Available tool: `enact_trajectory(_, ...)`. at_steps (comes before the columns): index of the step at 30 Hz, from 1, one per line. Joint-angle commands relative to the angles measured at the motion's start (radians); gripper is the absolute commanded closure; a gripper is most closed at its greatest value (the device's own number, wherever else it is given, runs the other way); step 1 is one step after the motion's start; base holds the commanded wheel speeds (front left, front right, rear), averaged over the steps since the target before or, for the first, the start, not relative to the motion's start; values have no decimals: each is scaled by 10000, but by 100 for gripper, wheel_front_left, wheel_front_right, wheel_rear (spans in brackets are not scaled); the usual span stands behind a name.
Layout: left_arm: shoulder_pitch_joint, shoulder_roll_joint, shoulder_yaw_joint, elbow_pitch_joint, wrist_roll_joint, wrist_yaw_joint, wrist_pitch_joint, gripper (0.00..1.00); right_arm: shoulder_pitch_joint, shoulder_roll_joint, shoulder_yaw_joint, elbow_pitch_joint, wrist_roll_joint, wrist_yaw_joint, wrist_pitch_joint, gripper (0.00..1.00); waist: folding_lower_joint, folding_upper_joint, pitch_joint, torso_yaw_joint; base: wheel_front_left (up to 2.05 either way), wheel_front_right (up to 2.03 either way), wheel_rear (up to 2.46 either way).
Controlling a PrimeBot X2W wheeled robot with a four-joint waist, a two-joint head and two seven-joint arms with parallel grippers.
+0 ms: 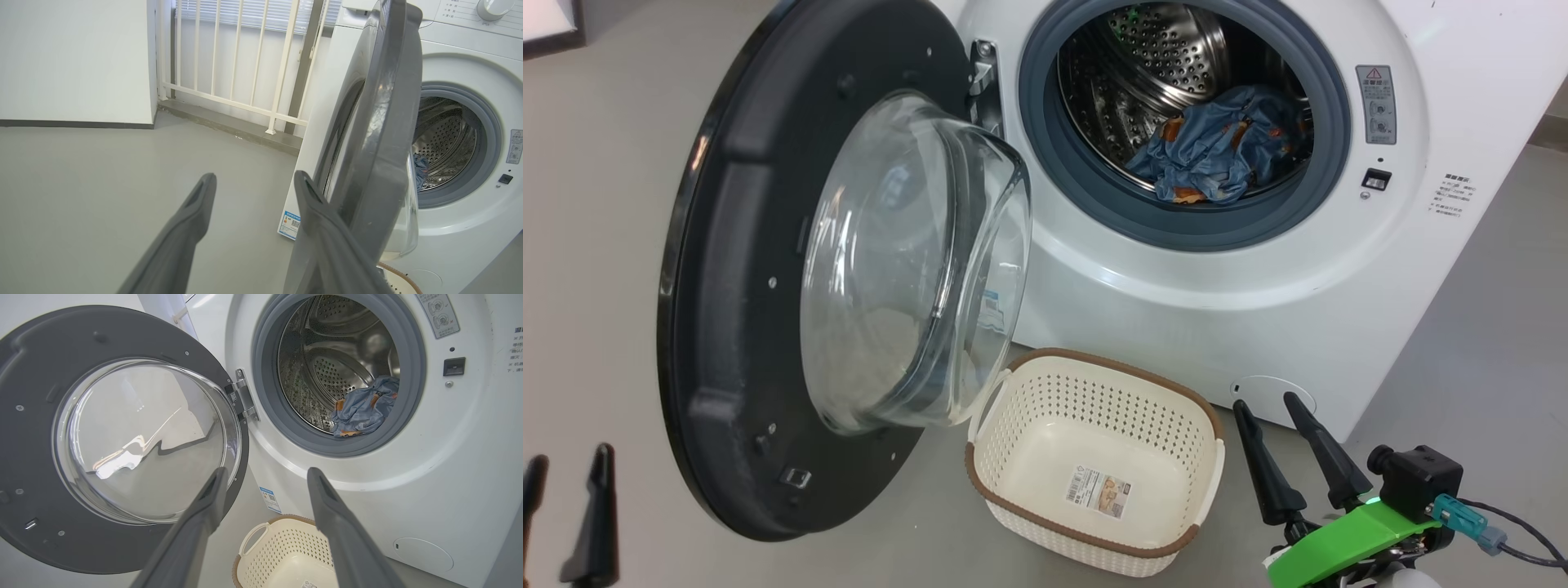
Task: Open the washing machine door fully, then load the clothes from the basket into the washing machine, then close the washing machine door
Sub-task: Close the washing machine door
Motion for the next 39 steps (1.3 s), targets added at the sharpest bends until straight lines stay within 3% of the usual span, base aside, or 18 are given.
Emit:
enact_trajectory(1,-230,142,288,-62,325,189,-257,0,-70,-81,182,-303,4,27,-48,0,-1,-1,16,24,0,0,0)
enact_trajectory(17,238,-785,582,406,992,394,-755,0,135,-133,332,-320,-163,27,-48,0,-1,-1,5,61,0,0,0)
enact_trajectory(39,218,-1135,884,254,1579,147,-773,0,80,-232,554,-185,-122,27,-48,0,-1,-1,3,27,0,0,0)
